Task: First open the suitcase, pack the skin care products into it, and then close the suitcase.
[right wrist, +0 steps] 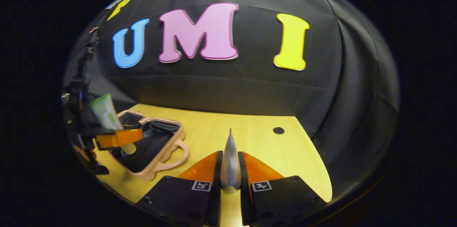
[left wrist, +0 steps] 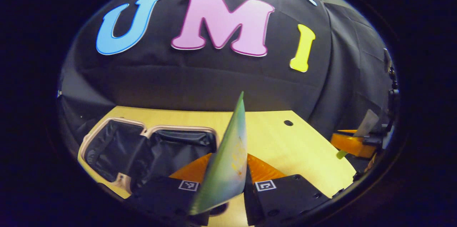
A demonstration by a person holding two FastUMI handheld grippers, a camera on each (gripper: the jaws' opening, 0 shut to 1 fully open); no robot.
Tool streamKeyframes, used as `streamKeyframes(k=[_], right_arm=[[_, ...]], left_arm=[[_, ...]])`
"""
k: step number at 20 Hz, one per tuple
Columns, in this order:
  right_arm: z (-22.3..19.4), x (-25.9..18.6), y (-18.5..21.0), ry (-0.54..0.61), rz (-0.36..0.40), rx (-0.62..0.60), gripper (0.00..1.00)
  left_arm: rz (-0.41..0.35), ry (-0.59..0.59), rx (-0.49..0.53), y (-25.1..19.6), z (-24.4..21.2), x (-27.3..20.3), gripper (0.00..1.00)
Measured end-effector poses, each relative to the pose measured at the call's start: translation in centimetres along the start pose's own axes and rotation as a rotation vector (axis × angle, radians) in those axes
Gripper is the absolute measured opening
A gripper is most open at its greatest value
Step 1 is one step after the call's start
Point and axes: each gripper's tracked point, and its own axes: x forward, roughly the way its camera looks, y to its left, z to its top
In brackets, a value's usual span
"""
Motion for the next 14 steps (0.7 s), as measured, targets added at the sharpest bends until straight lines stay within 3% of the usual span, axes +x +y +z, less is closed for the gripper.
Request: streamKeyframes(k=[3, 5, 8, 10, 12, 14], right_arm=[[1.2, -0.6, 4.7, 0.008, 0.088, 0.033, 0.26], [1.8, -0.3, 6.9, 0.003, 0.125, 0.035, 0.26], [2.7, -0.7, 9.5, 0.012, 0.173, 0.049, 0.26], [2.9, -1.0, 10.5, 0.006, 0.195, 0.041, 0.26], [2.6, -1.0, 11.5, 0.014, 0.222, 0.036, 0.26], [2.2, -0.8, 12.2, 0.024, 0.246, 0.038, 0.26]], left_arm=[[0.026, 0.142, -0.007, 6.5, -2.7, 2.5, 0.43], [0.025, 0.298, -0.044, 8.1, -6.2, 4.2, 0.43], [0.035, 0.476, -0.010, 8.1, -9.7, 7.0, 0.46], [0.044, 0.566, 0.046, 7.6, -10.3, 6.9, 0.43], [0.067, 0.609, 0.055, 7.3, -10.5, 7.0, 0.46], [0.090, 0.649, 0.034, 7.5, -11.0, 6.9, 0.43]])
